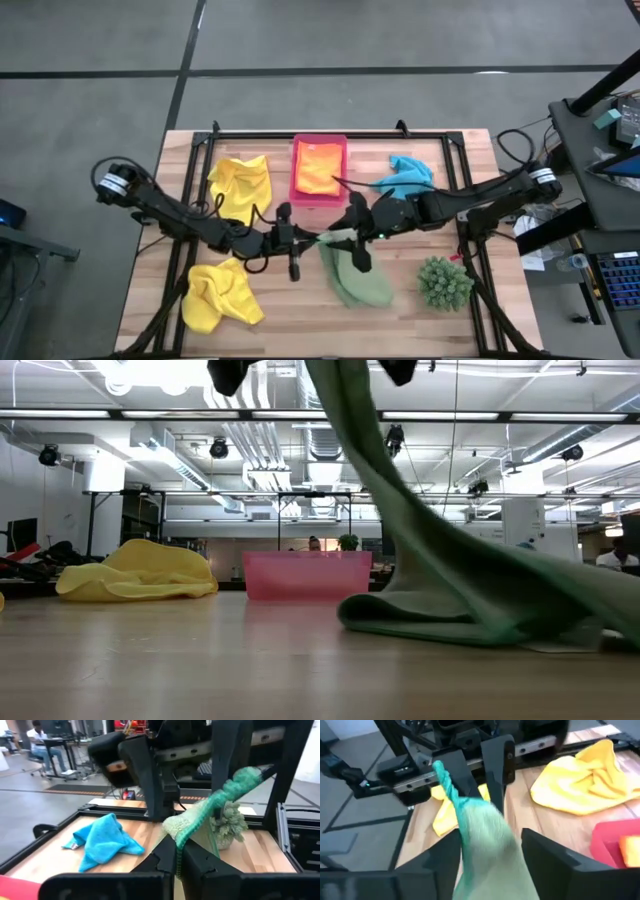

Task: Fold microfiber towels
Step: Fold the green towel

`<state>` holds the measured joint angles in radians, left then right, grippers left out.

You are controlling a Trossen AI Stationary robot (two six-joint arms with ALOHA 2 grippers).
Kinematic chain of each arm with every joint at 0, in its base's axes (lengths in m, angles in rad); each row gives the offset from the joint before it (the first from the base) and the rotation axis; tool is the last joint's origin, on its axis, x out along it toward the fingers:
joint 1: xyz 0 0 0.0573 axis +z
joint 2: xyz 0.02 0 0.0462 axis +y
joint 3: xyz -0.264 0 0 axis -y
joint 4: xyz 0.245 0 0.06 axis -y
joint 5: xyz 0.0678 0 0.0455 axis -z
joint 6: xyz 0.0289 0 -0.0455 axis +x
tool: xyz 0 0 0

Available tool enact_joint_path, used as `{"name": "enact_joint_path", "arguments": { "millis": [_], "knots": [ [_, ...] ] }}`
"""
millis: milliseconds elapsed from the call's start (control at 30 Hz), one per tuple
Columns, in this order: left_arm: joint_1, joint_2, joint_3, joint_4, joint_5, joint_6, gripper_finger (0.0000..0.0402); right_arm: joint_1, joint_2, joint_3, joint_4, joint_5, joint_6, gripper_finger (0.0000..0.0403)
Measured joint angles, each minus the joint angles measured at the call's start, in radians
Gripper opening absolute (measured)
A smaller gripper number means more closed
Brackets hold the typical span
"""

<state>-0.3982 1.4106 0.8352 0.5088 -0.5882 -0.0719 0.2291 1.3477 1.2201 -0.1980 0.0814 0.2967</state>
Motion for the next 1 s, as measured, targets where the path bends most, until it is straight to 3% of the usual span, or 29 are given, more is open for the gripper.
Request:
{"name": "enact_joint_path", "arguments": {
  "millis": [167, 367, 533, 1000],
  "knots": [
    [-0.007, -0.007, -0.001, 0.003, -0.038, 0.000, 0.0000, 0.002, -0.056, 0.002, -0.132, 0.050, 0.056, 0.0234],
    [-0.018, -0.007, -0.001, 0.007, -0.149, 0.000, 0.0000, 0.037, -0.052, -0.010, -0.280, 0.157, 0.104, 0.0238],
    [-0.018, -0.007, -0.001, 0.007, -0.154, 0.000, 0.0000, 0.122, 0.027, -0.063, -0.288, 0.167, 0.141, 0.0227],
    [-0.016, -0.007, -0.001, 0.006, -0.154, 0.005, 0.0000, 0.372, 0.321, -0.062, -0.307, 0.179, 0.545, 0.0224]
  ]
}}
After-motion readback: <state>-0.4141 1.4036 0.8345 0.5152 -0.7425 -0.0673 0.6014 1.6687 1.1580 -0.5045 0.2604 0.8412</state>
